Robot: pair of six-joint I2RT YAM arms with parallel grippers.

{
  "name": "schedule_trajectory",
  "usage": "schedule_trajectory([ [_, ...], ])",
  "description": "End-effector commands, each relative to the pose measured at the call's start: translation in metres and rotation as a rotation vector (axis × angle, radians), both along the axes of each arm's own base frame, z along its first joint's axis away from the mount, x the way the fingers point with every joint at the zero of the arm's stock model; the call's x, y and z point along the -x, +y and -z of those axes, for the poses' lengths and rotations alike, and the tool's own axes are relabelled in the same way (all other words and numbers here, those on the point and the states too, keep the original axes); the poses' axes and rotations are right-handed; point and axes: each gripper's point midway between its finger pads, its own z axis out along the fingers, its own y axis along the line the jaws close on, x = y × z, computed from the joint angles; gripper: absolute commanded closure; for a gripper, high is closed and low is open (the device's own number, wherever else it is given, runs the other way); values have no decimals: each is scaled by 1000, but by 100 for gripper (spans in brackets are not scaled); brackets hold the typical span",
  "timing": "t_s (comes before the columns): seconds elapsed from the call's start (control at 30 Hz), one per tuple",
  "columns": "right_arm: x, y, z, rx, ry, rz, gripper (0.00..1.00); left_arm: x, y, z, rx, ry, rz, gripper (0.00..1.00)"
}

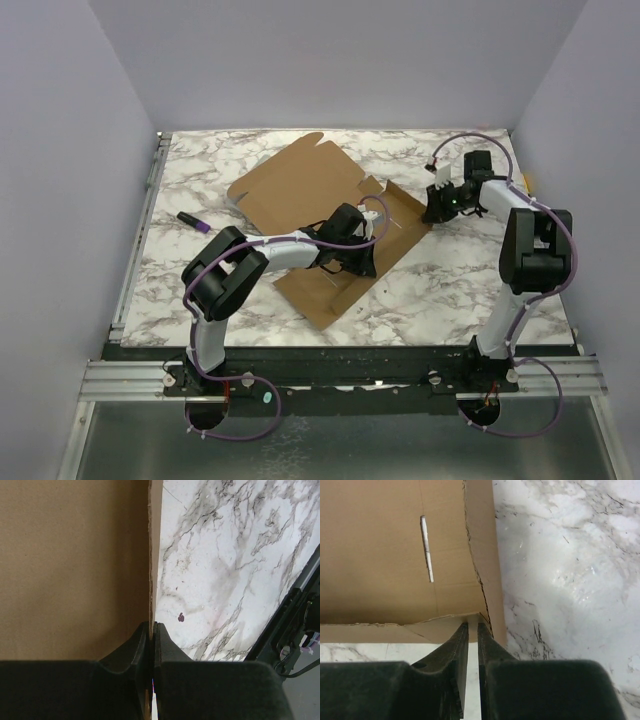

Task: Fold the paper box
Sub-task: Fold the paper box at the center of the board.

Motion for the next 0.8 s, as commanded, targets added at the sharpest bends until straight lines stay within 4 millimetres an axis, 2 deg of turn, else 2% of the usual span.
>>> schedule_trajectory([
  [0.0,-6,11,8,-32,-2,-62,84,7,-6,-20,39,-8,56,100],
  [0.13,7,31,-2,-135,19,-187,83,6,-10,-23,45,-14,60,100],
  [0.23,12,35,-8,-152,18,-235,82,5,-11,-23,43,-18,63,100],
  [0.47,-16,1,-9,36,-85,-35,81,7,-9,-29,28,-41,83,100],
  [0.6,-27,-12,-1,101,-94,33,83,12,-10,-29,17,-45,105,100],
  [0.67,-27,-12,4,98,-80,37,83,13,-11,-28,11,-46,111,100],
  [0.77,-20,0,6,55,-64,5,83,14,-12,-27,8,-49,119,100],
])
